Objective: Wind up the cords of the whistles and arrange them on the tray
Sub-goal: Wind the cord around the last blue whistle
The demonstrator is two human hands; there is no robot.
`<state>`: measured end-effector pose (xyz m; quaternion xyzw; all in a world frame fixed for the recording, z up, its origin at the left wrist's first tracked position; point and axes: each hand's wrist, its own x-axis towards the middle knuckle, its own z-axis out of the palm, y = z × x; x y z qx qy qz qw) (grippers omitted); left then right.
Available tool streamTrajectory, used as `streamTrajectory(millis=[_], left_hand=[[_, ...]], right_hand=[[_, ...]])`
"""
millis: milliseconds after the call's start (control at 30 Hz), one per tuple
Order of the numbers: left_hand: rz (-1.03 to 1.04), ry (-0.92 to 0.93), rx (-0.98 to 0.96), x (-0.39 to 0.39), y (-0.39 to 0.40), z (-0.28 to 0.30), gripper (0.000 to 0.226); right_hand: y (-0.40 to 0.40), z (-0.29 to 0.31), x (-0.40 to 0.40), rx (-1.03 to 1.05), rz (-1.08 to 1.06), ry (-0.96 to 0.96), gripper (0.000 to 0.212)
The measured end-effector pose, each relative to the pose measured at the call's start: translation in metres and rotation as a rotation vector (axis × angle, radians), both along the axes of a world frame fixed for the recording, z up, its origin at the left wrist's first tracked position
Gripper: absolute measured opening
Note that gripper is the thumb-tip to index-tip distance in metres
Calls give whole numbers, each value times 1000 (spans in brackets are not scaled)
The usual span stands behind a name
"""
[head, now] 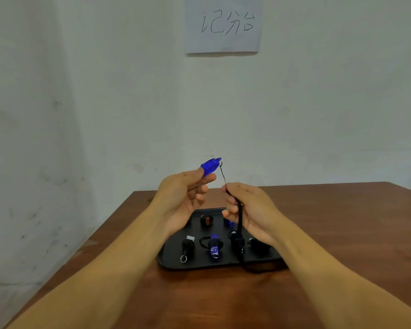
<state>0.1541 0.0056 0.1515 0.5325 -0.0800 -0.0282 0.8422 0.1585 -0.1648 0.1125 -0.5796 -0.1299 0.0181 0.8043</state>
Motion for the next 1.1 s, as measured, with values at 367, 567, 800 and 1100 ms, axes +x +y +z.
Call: streamTrajectory(millis=[367, 567, 800, 1100], left_hand=[[337, -377, 663, 43, 17, -26, 5], [269, -790, 1370, 52, 40, -58, 7], [-16, -669, 940, 24, 31, -69, 14], [-46, -588, 359, 37, 11, -71, 15]], right_hand=[[39, -10, 26, -1283, -381, -722, 11], [21, 31, 29, -1542, -35, -581, 19], [-7, 25, 34, -1008, -22, -478, 13], [-3, -12, 57, -352, 44, -152, 18]])
